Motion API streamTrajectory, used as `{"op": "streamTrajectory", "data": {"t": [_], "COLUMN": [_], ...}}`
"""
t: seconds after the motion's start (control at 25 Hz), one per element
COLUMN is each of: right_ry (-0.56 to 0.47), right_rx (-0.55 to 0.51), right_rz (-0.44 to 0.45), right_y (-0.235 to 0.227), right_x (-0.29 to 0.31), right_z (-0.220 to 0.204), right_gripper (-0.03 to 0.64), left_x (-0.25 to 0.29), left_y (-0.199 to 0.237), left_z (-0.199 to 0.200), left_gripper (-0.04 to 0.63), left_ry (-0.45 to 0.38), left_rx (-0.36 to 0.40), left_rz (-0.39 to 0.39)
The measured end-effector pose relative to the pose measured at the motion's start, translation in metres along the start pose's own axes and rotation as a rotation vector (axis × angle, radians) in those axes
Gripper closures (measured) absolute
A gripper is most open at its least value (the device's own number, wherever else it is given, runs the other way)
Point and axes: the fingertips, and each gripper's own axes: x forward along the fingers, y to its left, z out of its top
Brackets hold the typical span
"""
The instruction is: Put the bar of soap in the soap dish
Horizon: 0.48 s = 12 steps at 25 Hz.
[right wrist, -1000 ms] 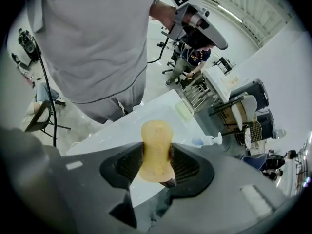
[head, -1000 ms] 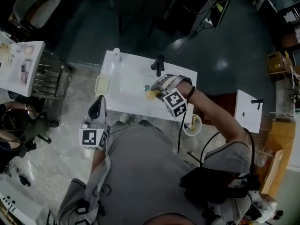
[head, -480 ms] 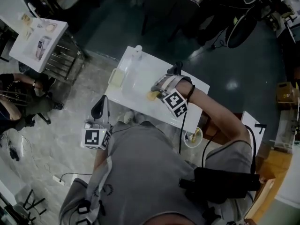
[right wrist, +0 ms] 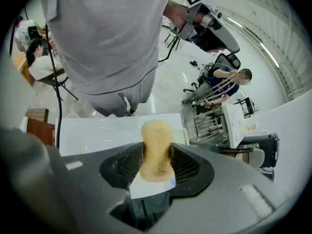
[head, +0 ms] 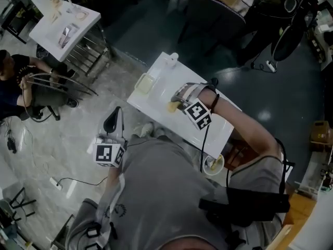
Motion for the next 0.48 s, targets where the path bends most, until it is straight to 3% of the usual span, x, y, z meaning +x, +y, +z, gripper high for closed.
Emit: {"op": "streamTrajectory", "data": {"t": [0.48], "right_ry": [-0.044], "right_rx": [-0.077], "right_rz": [0.02], "right_y": [-0.028], "right_x": [0.022], "right_z": [0.009], "right_gripper": [0.442], "left_x": [-0.022], "left_y": [0.01], "left_z": [-0.006], "left_gripper": [0.598], "left_ry": [0.015], "left_rx": [-0.023], "left_rz": [0.075]}}
